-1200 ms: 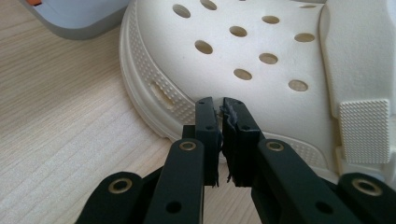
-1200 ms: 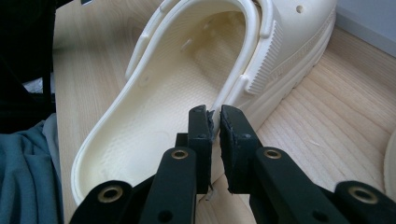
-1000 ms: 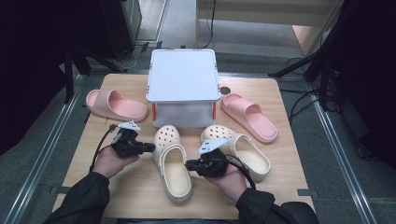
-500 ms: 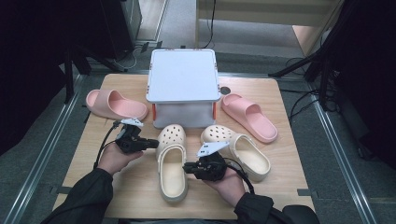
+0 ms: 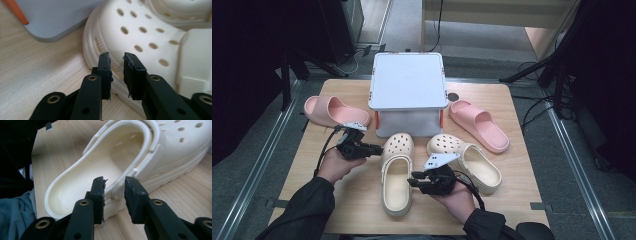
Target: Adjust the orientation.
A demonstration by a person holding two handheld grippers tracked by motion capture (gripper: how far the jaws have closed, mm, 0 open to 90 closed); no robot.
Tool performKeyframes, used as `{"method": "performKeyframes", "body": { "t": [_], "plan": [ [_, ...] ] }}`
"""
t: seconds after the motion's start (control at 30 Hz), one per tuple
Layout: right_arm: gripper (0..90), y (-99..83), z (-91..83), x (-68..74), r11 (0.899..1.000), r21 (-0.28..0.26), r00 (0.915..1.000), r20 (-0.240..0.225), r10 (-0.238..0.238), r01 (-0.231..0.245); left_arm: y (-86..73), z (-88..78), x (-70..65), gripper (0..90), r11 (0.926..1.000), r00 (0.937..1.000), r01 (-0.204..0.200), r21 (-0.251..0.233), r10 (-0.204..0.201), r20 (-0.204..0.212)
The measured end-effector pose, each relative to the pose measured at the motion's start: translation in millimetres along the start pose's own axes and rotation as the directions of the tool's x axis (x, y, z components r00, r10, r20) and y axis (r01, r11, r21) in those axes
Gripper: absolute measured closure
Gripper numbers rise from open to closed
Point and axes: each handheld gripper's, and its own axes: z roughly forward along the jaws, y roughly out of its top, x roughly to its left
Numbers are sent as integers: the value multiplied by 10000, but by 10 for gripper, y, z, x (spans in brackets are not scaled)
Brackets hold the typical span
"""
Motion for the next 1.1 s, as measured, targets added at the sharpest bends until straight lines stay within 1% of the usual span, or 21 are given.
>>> {"method": "performKeyframes", "body": {
  "t": [0.03, 0.07, 0.1, 0.13, 0.17, 0.2, 0.23, 0.3, 0.4, 0.53, 0.6, 0.63, 0.67, 0.73, 0.77, 0.8, 0.87, 0.9, 0.97, 1.0, 1.1],
  "plan": [
    [663, 5, -17, -5, 10000, -73, 10000, 26, 47, -47, 16, -31, -8, 737, 10000, 10000, -43, -61, 43, -23],
    [626, 22, -54, -11, 9996, -244, 9998, 45, 170, -168, 34, -70, -23, 734, 9996, 9999, -30, -271, 27, -115],
    [603, 28, -64, -14, 9994, -321, 9999, 36, 143, -142, 47, -96, -30, 730, 9993, 9999, -19, -368, 14, -142],
    [603, 28, -64, -14, 9994, -321, 9999, 36, 143, -142, 68, -131, -37, 730, 9992, 9998, -15, -405, 7, -203],
    [556, 45, -91, -7, 9984, -480, 9995, 19, 306, -305, 89, -165, -46, 731, 9989, 9997, -36, -461, 25, -257],
    [556, 45, -91, -7, 9984, -480, 9995, 19, 306, -305, 113, -197, -58, 731, 9988, 9997, -54, -489, 41, -251],
    [517, 61, -110, -1, 9977, -484, 9989, 3, 476, -475, 167, -264, -75, 732, 9988, 9998, -35, -479, 25, -194],
    [491, 74, -122, 5, 9968, -500, 9980, 56, 623, -620, 196, -295, -87, 732, 9988, 9999, 48, -483, -54, -135],
    [458, 92, -130, 10, 9943, -538, 9956, 149, 928, -919, 280, -400, -102, 756, 9981, 10000, -5, -619, 1, -65],
    [417, 126, -124, 25, 9929, -526, 9933, 402, 1085, -1063, 398, -544, -131, 814, 9960, 9997, -206, -871, 214, 80],
    [390, 141, -112, 35, 9927, -515, 9926, 478, 1116, -1091, 496, -636, -147, 837, 9942, 9988, -475, -966, 480, 36],
    [381, 147, -106, 41, 9925, -468, 9921, 490, 1154, -1132, 496, -636, -147, 842, 9942, 9988, -475, -966, 480, 36],
    [371, 152, -98, 48, 9921, -442, 9914, 527, 1194, -1171, 574, -688, -155, 845, 9925, 9983, -590, -1074, 585, -72],
    [357, 164, -80, 58, 9926, -383, 9916, 557, 1170, -1149, 619, -715, -157, 852, 9920, 9978, -663, -1075, 654, -117],
    [350, 171, -69, 60, 9927, -367, 9912, 608, 1172, -1151, 718, -758, -161, 851, 9901, 9971, -747, -1187, 726, -222],
    [350, 178, -59, 59, 9928, -276, 9909, 646, 1180, -1164, 718, -758, -161, 853, 9901, 9971, -747, -1187, 726, -222],
    [347, 185, -46, 54, 9929, -174, 9909, 635, 1184, -1175, 824, -783, -151, 853, 9897, 9976, -693, -1249, 679, -161],
    [326, 194, -23, 44, 9911, -47, 9886, 704, 1328, -1328, 872, -791, -143, 854, 9891, 9976, -693, -1300, 680, -141],
    [321, 200, -8, 38, 9908, 5, 9879, 772, 1348, -1353, 961, -796, -108, 863, 9875, 9982, -598, -1459, 589, -106],
    [321, 200, -8, 38, 9908, 5, 9879, 772, 1348, -1353, 1002, -788, -92, 863, 9867, 9981, -608, -1505, 588, -179],
    [318, 214, 6, 42, 9897, -68, 9854, 929, 1429, -1429, 1104, -736, -47, 878, 9891, 9971, -658, -1314, 600, -479]
  ]
}}
